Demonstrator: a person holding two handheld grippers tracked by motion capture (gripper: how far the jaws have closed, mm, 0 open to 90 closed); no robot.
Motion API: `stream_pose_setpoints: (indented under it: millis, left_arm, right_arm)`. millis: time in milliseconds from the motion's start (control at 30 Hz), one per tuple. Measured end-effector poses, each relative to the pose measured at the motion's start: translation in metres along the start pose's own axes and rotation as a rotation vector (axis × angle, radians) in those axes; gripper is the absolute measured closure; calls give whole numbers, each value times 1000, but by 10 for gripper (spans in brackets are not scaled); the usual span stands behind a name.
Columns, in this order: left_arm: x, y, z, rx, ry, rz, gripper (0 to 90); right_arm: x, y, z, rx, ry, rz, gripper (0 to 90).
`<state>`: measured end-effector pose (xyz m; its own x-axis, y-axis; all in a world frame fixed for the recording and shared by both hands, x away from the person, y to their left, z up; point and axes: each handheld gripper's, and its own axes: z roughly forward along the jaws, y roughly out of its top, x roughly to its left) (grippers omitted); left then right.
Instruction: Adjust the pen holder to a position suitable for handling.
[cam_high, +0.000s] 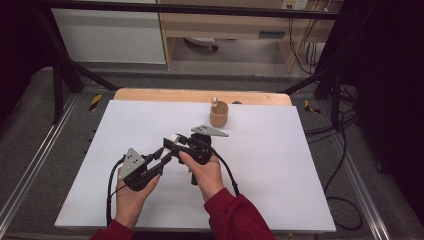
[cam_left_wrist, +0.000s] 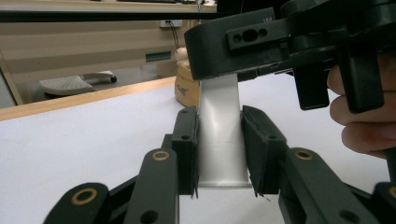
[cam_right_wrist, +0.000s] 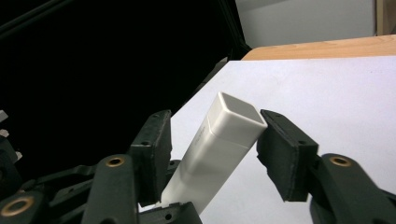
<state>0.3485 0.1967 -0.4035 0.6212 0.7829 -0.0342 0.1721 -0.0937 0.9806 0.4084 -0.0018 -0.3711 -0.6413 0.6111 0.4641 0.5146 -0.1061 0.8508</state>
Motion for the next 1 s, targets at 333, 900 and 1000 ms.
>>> stream_pose_setpoints:
  millis: [333, 900, 1000]
  left_arm:
    - [0, 0, 0, -2, 1, -1, 675]
    - [0, -7, 6, 25, -7, -24, 627]
    - [1, -7, 3, 24, -11, -48, 492]
  right_arm:
    - [-5, -1, 0, -4, 19, 36, 542]
    - [-6, -1, -3, -7, 66, 47, 708]
    - [-11, 5, -9, -15, 23, 10, 708]
